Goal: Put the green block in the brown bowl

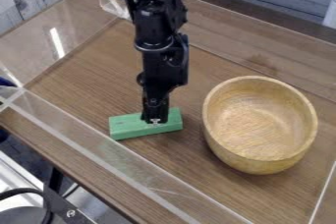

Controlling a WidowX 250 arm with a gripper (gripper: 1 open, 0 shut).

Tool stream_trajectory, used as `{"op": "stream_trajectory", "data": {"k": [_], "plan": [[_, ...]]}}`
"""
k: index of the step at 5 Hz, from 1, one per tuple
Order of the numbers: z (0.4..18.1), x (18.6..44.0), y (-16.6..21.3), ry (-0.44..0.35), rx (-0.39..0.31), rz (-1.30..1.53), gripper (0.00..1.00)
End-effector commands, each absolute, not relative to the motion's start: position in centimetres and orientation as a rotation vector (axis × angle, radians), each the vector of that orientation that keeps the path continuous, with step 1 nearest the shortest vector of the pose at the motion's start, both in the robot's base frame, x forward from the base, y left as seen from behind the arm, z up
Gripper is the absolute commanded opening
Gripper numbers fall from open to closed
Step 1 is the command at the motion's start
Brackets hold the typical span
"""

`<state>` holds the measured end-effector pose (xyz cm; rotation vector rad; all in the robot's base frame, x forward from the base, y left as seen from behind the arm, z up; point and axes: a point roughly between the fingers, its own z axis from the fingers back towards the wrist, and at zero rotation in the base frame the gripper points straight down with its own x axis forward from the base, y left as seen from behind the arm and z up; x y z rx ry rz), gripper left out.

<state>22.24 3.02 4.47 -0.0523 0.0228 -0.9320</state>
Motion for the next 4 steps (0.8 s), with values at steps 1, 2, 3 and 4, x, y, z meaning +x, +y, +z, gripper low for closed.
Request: {"op": "stream_trajectory", "data": {"k": [1, 2, 3, 4], "plan": [[5.38, 23.49, 3.17, -0.019, -0.025, -0.932, 0.0], [5.34, 23.58, 3.15, -0.022, -0.027, -0.93, 0.0], [5.39, 23.68, 3.14, -0.025, -0.028, -0.928, 0.0], [5.51, 23.8, 3.13, -0.029, -0.027, -0.926, 0.0]]}}
